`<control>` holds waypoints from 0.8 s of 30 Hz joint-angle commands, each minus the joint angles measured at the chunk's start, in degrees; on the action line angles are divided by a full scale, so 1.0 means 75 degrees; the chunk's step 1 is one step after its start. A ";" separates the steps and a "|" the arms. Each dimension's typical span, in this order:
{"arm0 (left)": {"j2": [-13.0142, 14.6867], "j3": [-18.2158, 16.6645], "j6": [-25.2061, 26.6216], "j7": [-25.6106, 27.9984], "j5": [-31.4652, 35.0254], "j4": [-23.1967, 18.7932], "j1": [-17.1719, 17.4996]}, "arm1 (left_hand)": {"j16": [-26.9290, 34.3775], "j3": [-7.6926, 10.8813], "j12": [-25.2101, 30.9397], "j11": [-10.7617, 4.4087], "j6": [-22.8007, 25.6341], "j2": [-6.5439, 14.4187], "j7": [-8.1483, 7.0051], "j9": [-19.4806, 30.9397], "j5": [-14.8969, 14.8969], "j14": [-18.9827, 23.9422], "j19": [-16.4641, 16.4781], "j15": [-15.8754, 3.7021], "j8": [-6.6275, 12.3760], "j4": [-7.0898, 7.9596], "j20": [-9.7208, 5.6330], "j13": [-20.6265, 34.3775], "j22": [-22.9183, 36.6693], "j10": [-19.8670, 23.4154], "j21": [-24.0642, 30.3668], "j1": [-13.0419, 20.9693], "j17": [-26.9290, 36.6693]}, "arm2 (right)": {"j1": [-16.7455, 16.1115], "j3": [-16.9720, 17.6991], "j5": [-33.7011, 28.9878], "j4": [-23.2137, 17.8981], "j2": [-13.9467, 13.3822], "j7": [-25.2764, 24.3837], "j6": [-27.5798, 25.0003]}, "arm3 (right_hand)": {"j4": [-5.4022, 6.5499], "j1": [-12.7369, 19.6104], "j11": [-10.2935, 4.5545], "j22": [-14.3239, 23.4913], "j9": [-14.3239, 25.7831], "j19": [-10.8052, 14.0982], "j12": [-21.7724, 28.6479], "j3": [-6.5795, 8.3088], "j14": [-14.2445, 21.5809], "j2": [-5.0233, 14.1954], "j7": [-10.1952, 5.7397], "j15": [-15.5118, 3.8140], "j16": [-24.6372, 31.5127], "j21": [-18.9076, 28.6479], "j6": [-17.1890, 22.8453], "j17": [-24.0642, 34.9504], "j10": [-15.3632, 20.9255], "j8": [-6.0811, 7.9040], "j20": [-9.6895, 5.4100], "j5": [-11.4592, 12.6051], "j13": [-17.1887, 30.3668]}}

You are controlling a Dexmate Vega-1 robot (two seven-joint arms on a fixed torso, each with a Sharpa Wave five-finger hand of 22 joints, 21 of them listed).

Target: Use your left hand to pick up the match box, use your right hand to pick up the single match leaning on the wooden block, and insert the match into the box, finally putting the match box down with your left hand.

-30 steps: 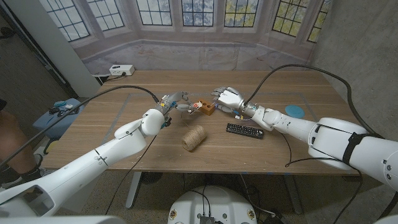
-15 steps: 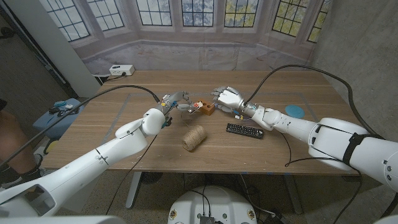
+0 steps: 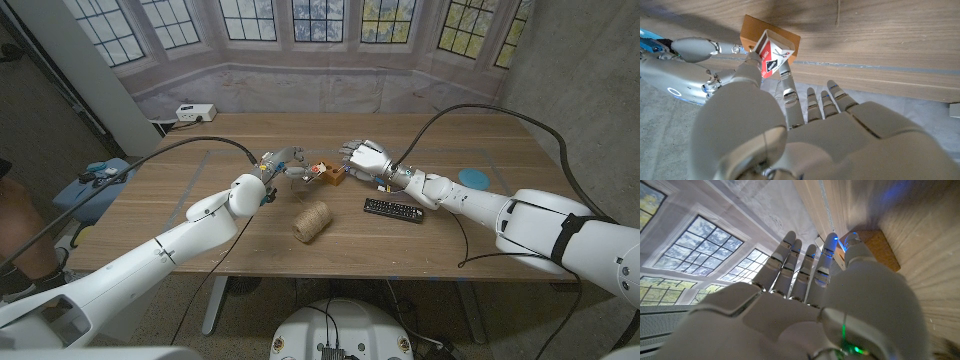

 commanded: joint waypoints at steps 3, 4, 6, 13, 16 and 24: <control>-0.0055 0.0030 -0.0037 0.0006 -0.0012 0.0095 -0.0052 | -0.0012 -0.0038 -0.0023 -0.0059 0.0034 0.0013 -0.0015 0.0043 0.0035 0.0058 0.0019 -0.0008 -0.0001 0.0025 -0.0002 0.0017 0.0018 0.0024 -0.0004 0.0061 0.0021 | 0.0087 -0.0102 -0.0129 0.0119 0.0066 0.0000 0.0029 | -0.0002 0.0107 -0.0009 0.0027 0.0043 0.0052 -0.0033 -0.0037 0.0101 0.0001 -0.0003 -0.1057 0.0034 -0.0008 0.0108 0.0038 0.0057 0.0008 -0.0219 0.0055 0.0037; -0.0059 0.0029 -0.0038 0.0010 -0.0015 0.0102 -0.0053 | -0.0012 -0.0039 -0.0023 -0.0059 0.0031 0.0013 -0.0012 0.0044 0.0035 0.0058 0.0020 -0.0007 -0.0001 0.0026 -0.0001 0.0017 0.0018 0.0024 -0.0004 0.0061 0.0021 | 0.0095 -0.0111 -0.0130 0.0124 0.0069 0.0000 0.0034 | 0.0000 0.0109 -0.0014 0.0027 0.0043 0.0051 -0.0034 -0.0038 0.0102 0.0001 -0.0004 -0.1051 0.0034 -0.0008 0.0111 0.0038 0.0058 0.0009 -0.0220 0.0055 0.0037; -0.0061 0.0028 -0.0039 0.0009 -0.0023 0.0111 -0.0056 | -0.0012 -0.0041 -0.0022 -0.0061 0.0030 0.0014 -0.0010 0.0045 0.0035 0.0060 0.0021 -0.0010 -0.0002 0.0026 -0.0002 0.0017 0.0018 0.0026 -0.0003 0.0062 0.0021 | 0.0110 -0.0124 -0.0132 0.0129 0.0073 0.0000 0.0037 | 0.0003 0.0120 -0.0019 0.0027 0.0044 0.0050 -0.0031 -0.0041 0.0101 0.0010 -0.0024 -0.1059 0.0033 -0.0009 0.0128 0.0040 0.0070 0.0013 -0.0222 0.0056 0.0037; -0.0065 0.0034 -0.0068 0.0004 -0.0041 0.0162 -0.0078 | -0.0011 -0.0048 -0.0022 -0.0056 0.0024 0.0017 -0.0010 0.0047 0.0033 0.0067 0.0022 -0.0007 -0.0004 0.0027 -0.0003 0.0017 0.0018 0.0025 -0.0003 0.0062 0.0021 | 0.0148 -0.0165 -0.0116 0.0160 0.0089 0.0000 0.0037 | 0.0006 0.0150 -0.0020 0.0028 0.0047 0.0054 -0.0035 -0.0053 0.0115 0.0018 -0.0019 -0.1075 0.0038 -0.0007 0.0140 0.0042 0.0077 0.0009 -0.0238 0.0056 0.0037; -0.0073 0.0042 -0.0088 0.0005 -0.0039 0.0188 -0.0095 | -0.0012 -0.0050 -0.0022 -0.0055 0.0039 0.0018 -0.0007 0.0046 0.0033 0.0068 0.0024 -0.0006 0.0001 0.0027 0.0001 0.0017 0.0018 0.0024 -0.0002 0.0061 0.0021 | 0.0160 -0.0180 -0.0102 0.0173 0.0087 0.0000 0.0051 | 0.0013 0.0154 -0.0019 0.0028 0.0048 0.0054 -0.0037 -0.0062 0.0118 0.0023 -0.0030 -0.1080 0.0040 -0.0008 0.0149 0.0044 0.0079 0.0009 -0.0244 0.0055 0.0038; -0.0098 0.0079 -0.0138 -0.0037 -0.0038 0.0269 -0.0160 | -0.0014 -0.0059 -0.0024 -0.0046 0.0032 0.0022 -0.0017 0.0045 0.0032 0.0068 0.0023 0.0001 -0.0004 0.0030 -0.0001 0.0017 0.0018 0.0019 -0.0002 0.0060 0.0022 | 0.0125 -0.0160 -0.0088 0.0073 0.0028 0.0000 0.0053 | 0.0040 0.0189 -0.0041 0.0030 0.0056 0.0080 -0.0022 -0.0102 0.0138 0.0054 -0.0028 -0.1111 0.0050 0.0002 0.0403 0.0053 0.0154 0.0091 -0.0277 0.0054 0.0038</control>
